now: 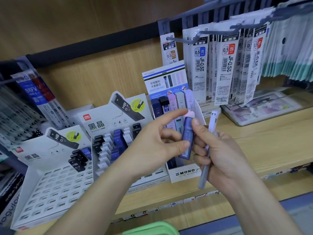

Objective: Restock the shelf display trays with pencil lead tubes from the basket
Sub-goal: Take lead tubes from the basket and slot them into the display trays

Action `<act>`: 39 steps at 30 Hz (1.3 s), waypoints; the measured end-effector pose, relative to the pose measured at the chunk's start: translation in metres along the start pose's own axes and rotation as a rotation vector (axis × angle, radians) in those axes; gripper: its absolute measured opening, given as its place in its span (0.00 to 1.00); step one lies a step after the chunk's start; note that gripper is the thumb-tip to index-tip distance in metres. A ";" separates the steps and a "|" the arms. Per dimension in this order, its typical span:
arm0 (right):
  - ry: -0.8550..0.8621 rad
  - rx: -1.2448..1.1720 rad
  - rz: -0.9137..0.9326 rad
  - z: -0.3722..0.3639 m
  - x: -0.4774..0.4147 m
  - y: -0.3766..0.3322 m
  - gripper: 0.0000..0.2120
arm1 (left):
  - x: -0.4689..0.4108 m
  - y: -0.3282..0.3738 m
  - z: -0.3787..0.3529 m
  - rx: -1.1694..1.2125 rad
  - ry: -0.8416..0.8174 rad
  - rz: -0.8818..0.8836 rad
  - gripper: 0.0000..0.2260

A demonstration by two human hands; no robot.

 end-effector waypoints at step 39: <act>-0.394 0.185 -0.311 -0.082 0.057 0.068 0.16 | 0.113 -0.088 0.230 -0.372 0.826 0.108 0.08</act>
Point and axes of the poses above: each hand's wrist, its own x-axis away from the middle knuckle, its own z-axis out of the back of the hand, y = z × x, the point moved 6 cm from there along -x, towards the middle knuckle, and after that the axes turned 15 degrees about z, right-handed, at the moved point
